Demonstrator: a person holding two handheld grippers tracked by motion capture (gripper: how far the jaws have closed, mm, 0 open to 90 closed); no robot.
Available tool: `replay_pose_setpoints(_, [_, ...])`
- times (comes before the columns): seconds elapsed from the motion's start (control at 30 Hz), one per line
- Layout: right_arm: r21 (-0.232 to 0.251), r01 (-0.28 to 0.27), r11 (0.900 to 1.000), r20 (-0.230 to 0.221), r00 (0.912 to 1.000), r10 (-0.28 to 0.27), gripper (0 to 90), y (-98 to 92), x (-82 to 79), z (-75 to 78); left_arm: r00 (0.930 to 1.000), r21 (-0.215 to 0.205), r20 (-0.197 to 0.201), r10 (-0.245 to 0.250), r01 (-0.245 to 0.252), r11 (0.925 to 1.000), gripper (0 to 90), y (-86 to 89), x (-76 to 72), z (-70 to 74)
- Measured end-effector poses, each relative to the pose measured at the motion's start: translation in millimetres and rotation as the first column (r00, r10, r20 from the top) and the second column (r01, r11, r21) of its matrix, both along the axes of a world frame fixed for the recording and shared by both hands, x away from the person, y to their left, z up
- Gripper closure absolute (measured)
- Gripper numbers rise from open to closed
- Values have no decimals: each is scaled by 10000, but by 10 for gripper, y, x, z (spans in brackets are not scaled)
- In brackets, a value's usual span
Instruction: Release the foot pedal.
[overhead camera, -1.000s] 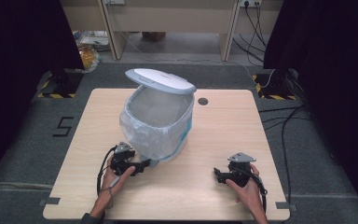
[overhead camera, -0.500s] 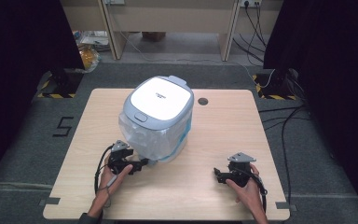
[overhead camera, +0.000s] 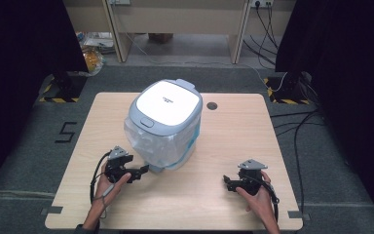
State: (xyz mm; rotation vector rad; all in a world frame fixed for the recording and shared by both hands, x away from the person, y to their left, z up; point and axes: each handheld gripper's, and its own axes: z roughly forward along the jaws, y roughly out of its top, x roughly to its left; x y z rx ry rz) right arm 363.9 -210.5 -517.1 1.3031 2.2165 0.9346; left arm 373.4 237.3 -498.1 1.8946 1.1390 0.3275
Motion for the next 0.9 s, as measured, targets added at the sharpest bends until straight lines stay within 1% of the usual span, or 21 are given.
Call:
replay_pose_setpoints(0.13, [-2,-3,10000,-4,10000,3,126,0,0,0,9999,133,-92,-49,51,9999,150,63,-142,-65])
replay_pose_setpoints(0.23, [-4,-3,10000,-5,10000,3,126,0,0,0,9999,277,-151,-54,58,9996,150,95,-215,-104])
replay_pose_setpoints(0.4, [-7,1,10000,-4,10000,-1,126,0,1,0,9999,662,-107,-74,81,9978,150,124,-339,-150])
replay_pose_setpoints(0.6, [-7,-3,10000,-4,10000,3,124,-1,2,0,9996,911,-231,-182,202,9956,151,133,-422,-224])
replay_pose_setpoints(0.63, [-3,0,10000,-10,10000,0,124,0,1,0,9996,886,-229,-182,202,9959,151,129,-435,-235])
replay_pose_setpoints(0.67, [-5,-4,10000,-7,10000,4,124,-1,2,0,9995,965,-232,-204,225,9951,151,126,-445,-246])
replay_pose_setpoints(0.7, [-4,-4,10000,-8,10000,4,123,0,2,0,9997,1020,-147,-198,212,9946,149,120,-454,-251])
replay_pose_setpoints(0.8, [-8,-5,10000,-6,10000,5,123,0,3,0,9996,1587,11,-279,274,9869,150,85,-479,-252])
replay_pose_setpoints(0.87, [-6,-2,10000,-14,10000,2,122,0,2,0,9995,1790,126,-283,256,9835,149,62,-496,-260])
replay_pose_setpoints(0.9, [-6,-5,10000,-6,10000,5,123,-1,3,0,9994,1953,156,-321,284,9803,149,57,-504,-260])
